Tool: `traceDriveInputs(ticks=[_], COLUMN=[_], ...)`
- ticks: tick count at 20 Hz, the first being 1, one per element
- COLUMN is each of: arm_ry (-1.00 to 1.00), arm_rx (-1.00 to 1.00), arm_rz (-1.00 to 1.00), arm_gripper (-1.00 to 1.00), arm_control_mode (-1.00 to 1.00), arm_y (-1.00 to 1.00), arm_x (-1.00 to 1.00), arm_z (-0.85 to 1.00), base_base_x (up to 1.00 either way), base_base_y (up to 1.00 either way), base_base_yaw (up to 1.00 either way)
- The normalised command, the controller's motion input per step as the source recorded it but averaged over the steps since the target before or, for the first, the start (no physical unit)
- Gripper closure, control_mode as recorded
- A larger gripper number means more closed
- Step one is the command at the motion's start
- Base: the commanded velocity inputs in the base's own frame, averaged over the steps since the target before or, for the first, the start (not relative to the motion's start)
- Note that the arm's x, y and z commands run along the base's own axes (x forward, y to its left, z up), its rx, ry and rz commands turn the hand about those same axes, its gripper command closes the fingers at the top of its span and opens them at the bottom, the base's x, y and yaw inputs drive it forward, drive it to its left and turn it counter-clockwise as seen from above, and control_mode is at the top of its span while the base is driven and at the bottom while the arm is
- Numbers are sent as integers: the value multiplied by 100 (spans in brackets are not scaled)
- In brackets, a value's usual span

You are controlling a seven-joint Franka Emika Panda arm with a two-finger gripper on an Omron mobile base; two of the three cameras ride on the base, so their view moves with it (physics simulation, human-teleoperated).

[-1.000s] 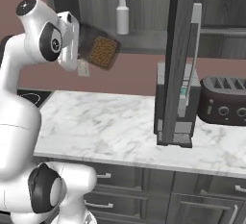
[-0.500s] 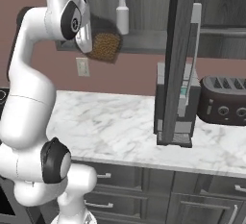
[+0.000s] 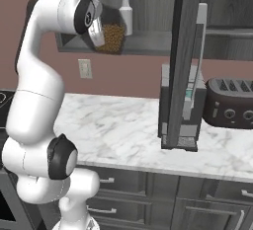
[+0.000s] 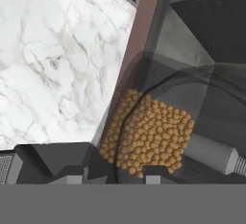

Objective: Pick the jar and candle from the dining table and place them in the open cabinet. Close the cabinet after placing the objects.

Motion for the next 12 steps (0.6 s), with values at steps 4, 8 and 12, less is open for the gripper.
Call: traceDriveInputs(ticks=[4,8,12], arm_ry=[-5,0,-1], arm_rx=[0,0,0], arm_rz=[7,3,2], arm_gripper=[100,100,100], arm_control_mode=[-100,-100,-100], arm_y=[0,0,0], arm_x=[23,30,33], arm_z=[0,0,0], base_base_x=[0,0,0], base_base_y=[0,0,0], base_base_yaw=[0,0,0])
